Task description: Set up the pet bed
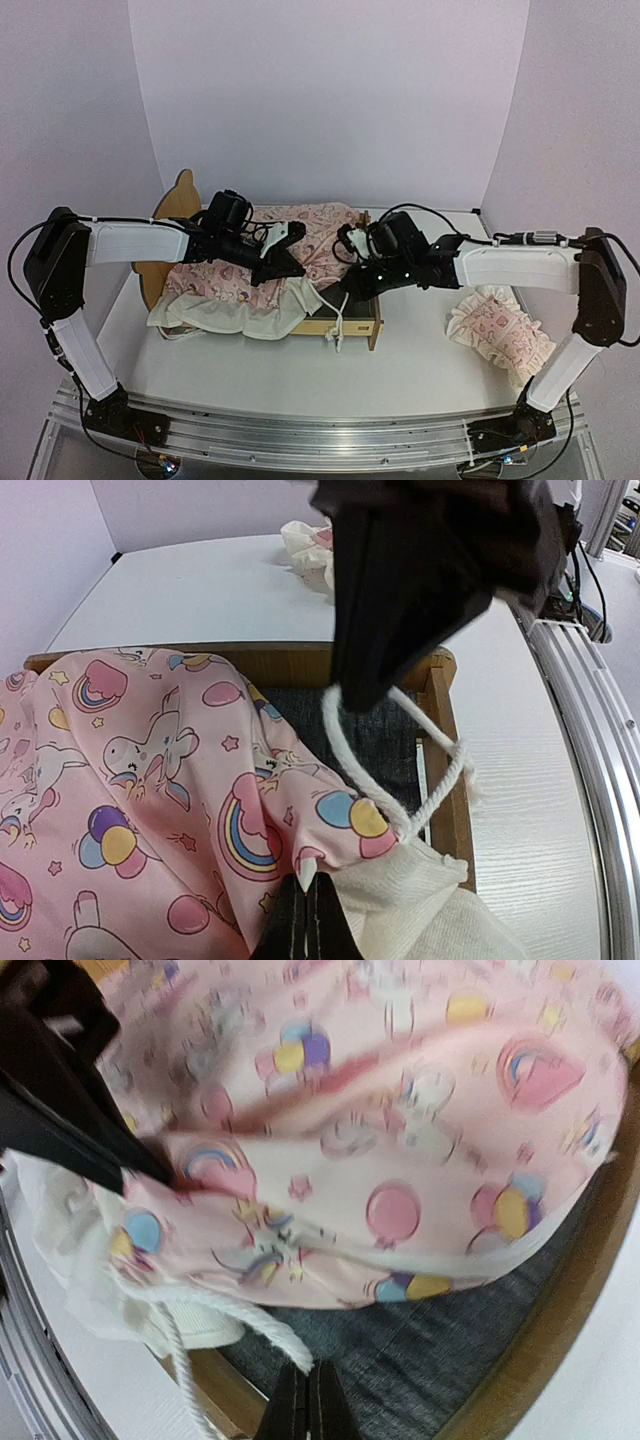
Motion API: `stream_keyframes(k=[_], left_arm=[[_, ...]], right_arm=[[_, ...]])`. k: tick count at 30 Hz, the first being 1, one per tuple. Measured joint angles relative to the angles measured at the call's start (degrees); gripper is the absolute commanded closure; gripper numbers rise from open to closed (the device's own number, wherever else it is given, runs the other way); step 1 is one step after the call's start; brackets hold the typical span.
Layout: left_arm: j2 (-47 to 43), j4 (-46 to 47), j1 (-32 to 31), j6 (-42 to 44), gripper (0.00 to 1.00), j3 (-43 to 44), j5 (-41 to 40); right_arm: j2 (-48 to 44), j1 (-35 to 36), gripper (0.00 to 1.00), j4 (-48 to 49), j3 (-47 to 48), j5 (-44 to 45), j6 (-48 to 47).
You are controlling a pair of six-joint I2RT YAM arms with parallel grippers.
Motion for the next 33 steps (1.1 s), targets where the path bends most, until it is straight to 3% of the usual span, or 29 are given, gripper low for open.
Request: stream_keyframes(k=[13,33], left_arm=[[-0.81,-2.15,0.0,3.64,1.0,-0.74,0.17],[-0.96,-3.04,0.0,4.31,1.0,-0.78,1.01]], right_arm=[[-4.11,2.59,1.0,-2.45,5.95,7.01,-9.86],[-0.99,3.63,1.0,-4.11,5.26,4.1,-5.28]])
